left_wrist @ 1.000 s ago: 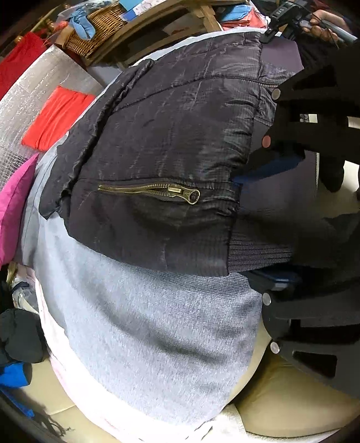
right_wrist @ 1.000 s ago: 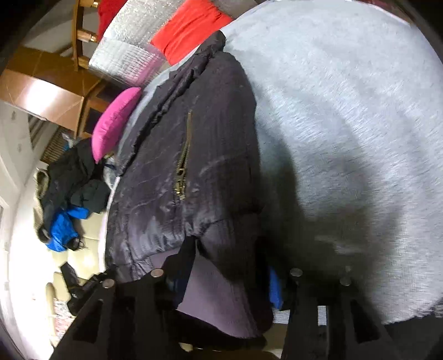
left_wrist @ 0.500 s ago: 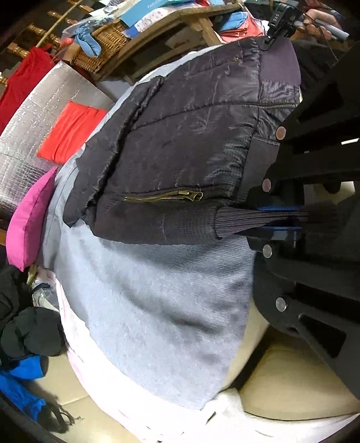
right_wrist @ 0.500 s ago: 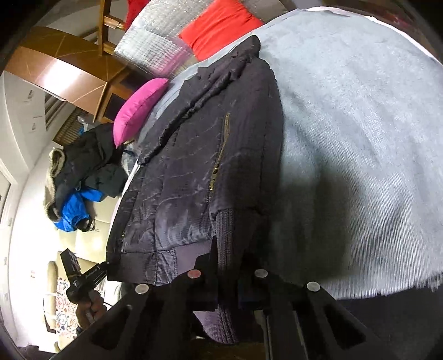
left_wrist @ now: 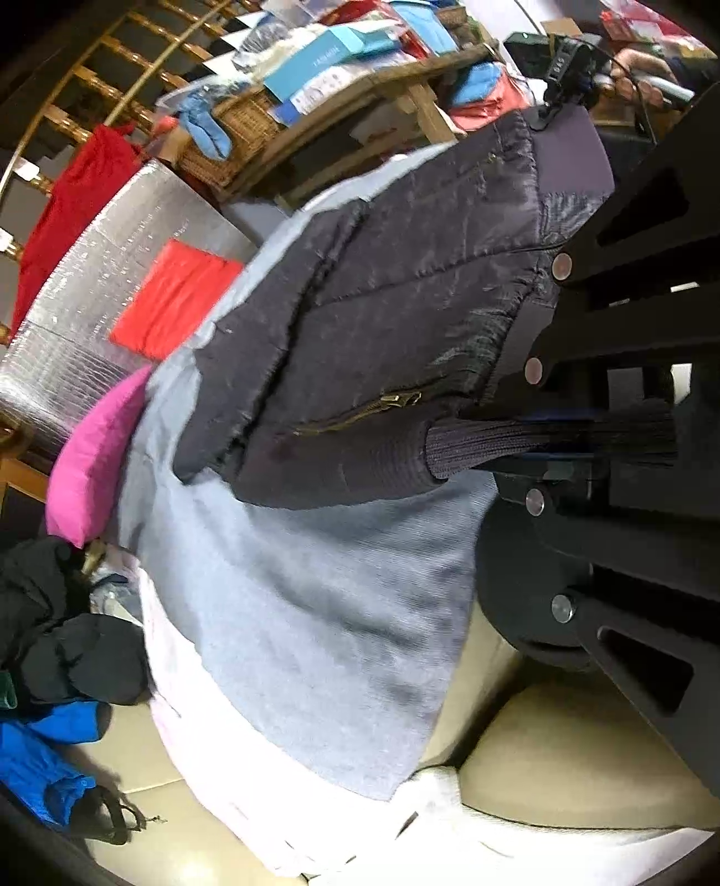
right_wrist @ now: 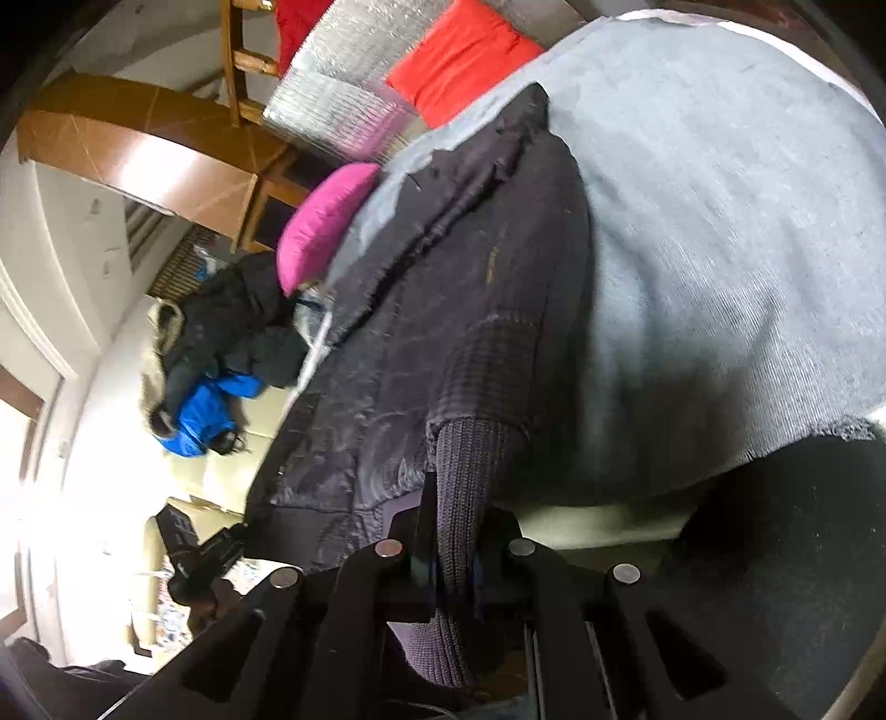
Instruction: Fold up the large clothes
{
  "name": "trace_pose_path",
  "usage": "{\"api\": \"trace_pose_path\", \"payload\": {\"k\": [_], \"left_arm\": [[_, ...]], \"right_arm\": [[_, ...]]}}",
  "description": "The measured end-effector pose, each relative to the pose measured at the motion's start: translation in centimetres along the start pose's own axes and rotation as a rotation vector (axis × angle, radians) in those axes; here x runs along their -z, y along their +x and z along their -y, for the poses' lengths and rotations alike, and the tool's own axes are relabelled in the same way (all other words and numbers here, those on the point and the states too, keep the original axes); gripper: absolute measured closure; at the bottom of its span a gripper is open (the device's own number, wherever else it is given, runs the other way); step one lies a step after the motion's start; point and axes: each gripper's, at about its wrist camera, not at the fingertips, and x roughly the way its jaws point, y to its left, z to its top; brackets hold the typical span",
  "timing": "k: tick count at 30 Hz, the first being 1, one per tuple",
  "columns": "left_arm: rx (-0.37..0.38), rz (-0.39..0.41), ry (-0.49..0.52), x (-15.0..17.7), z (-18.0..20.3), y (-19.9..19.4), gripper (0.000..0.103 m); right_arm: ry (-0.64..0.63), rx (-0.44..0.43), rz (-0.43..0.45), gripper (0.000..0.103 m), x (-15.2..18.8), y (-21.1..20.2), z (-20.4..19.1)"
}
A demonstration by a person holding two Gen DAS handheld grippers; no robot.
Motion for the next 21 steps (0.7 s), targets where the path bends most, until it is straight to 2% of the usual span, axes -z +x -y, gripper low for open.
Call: {"api": "trace_pose_path", "payload": {"k": [2,6,14,18,21], "left_arm": [[-0.005,-0.003,-0.006,-0.5,-0.3,0.6,0.095],[-0.016,-0.058,-0.058,0.3,-1.2,1.7,0.095],[-0.004,-0.001,-0.028,-0.7,0.1,0.1,0.095],[-0.034,-0.055,-0.042,-0.3,-0.7,2.1,0.095],[-0.032,-0.045,-0.033,-0.5,-0.4,1.7,0.095]], "right_arm": [[-0.004,-0.008,0.005,0.094,-0.1,-0.1,0.1],[0.029,0.001,-0.016,0.094,0.2,0.8,1.4],[0.012,-0.025,0.008,0.094,-0.4,0.2,0.5],[0.045,-0.018,-0.015,0.094,-0.4,1.1,1.8],[0.05,-0.026,-0.01,0.094,-0.3,1.1,1.6]]}}
